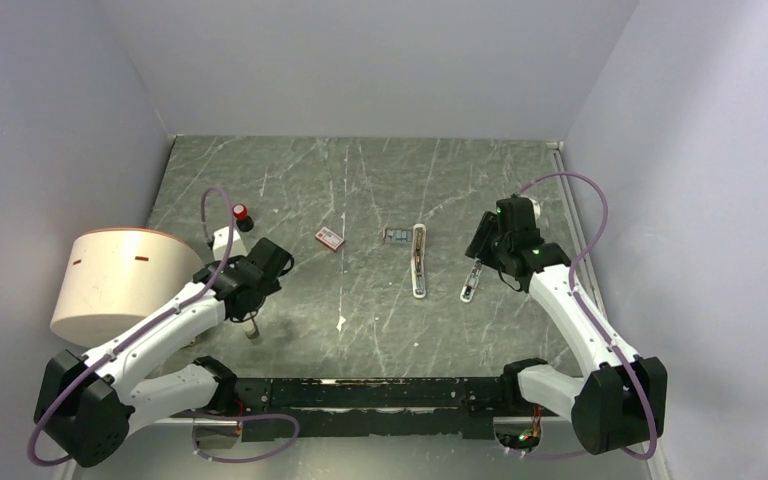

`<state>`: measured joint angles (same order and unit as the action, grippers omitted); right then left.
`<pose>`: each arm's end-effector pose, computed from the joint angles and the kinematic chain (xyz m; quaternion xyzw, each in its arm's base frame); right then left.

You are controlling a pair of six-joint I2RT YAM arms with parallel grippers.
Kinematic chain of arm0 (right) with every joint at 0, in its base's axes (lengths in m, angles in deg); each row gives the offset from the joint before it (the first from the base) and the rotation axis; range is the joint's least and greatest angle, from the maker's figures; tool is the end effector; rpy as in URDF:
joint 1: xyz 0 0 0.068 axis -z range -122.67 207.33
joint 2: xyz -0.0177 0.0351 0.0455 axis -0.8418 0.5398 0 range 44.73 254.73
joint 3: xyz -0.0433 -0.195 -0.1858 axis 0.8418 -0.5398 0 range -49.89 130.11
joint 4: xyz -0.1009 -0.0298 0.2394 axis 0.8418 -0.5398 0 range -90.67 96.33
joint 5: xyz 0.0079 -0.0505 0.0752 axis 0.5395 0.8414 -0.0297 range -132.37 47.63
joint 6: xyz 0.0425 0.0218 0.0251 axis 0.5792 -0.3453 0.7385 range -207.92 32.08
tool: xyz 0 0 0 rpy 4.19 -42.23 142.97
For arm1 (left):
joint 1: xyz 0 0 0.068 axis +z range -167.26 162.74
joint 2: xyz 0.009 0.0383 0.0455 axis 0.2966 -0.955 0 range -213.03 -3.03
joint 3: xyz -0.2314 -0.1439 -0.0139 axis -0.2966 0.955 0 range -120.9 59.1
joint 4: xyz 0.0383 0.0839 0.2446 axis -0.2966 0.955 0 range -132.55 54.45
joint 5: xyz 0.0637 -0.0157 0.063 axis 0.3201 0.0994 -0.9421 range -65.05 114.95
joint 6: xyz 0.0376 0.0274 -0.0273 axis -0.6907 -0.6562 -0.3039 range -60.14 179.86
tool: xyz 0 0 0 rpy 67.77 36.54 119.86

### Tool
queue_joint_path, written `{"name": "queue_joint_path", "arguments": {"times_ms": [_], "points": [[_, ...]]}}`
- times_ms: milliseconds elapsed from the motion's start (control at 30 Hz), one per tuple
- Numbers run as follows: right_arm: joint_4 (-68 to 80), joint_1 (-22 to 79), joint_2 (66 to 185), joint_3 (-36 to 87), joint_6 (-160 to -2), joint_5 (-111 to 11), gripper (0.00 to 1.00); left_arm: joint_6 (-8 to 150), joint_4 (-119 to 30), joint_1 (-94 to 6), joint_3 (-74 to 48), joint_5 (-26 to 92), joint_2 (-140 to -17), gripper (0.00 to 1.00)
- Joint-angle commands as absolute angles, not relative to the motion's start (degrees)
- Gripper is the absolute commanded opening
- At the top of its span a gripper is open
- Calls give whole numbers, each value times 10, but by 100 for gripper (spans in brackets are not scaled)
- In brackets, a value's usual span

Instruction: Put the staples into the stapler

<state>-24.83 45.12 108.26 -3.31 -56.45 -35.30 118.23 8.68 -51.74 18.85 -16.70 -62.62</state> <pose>0.2230 0.0437 0.2543 0.1777 0.9153 0.0793 0.3527 0.1543 -0.0773 0.2218 -0.2494 0.8889 0.1273 0.3626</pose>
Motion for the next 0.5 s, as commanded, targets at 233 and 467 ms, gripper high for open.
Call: {"name": "queue_joint_path", "arguments": {"times_ms": [233, 467], "points": [[-250, 456, 1068, -19, -560, -371, 58, 1295, 47, -475, 268, -112, -612, 84], [-252, 455, 1071, -15, -560, -371, 57, 1264, -15, -468, 294, -44, -641, 68]]}}
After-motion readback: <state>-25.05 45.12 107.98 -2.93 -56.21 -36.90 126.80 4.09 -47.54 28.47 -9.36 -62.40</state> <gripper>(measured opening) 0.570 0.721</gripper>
